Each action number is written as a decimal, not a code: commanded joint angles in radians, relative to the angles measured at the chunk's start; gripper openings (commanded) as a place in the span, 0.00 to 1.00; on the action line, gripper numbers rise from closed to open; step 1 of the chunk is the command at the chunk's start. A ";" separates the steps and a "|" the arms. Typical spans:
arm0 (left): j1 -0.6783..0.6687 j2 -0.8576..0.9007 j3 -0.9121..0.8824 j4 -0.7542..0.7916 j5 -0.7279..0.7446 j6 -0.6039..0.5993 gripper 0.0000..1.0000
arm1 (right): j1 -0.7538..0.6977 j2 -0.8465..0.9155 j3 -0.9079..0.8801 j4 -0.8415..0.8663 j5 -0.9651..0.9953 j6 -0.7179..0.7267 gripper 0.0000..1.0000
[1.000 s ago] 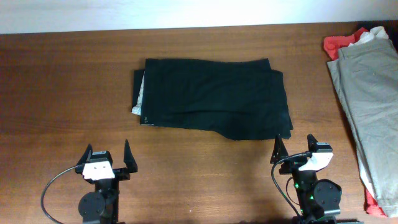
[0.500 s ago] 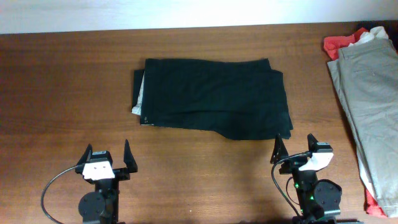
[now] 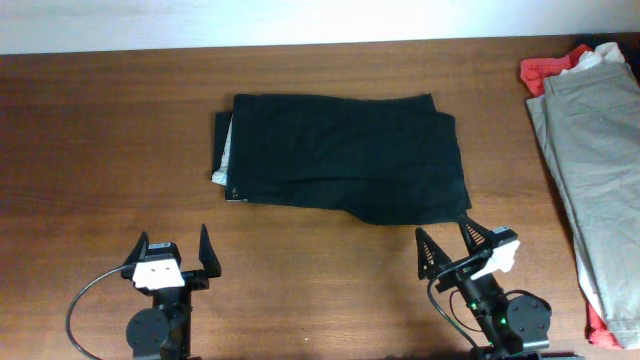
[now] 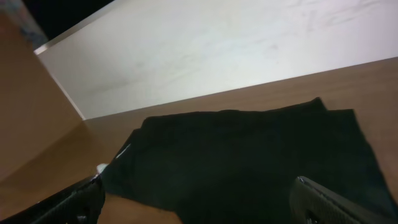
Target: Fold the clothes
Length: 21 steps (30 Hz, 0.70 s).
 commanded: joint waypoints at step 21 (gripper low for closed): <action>0.003 -0.004 -0.005 0.021 0.053 0.006 0.99 | -0.005 0.635 0.476 -0.105 0.237 -0.113 0.99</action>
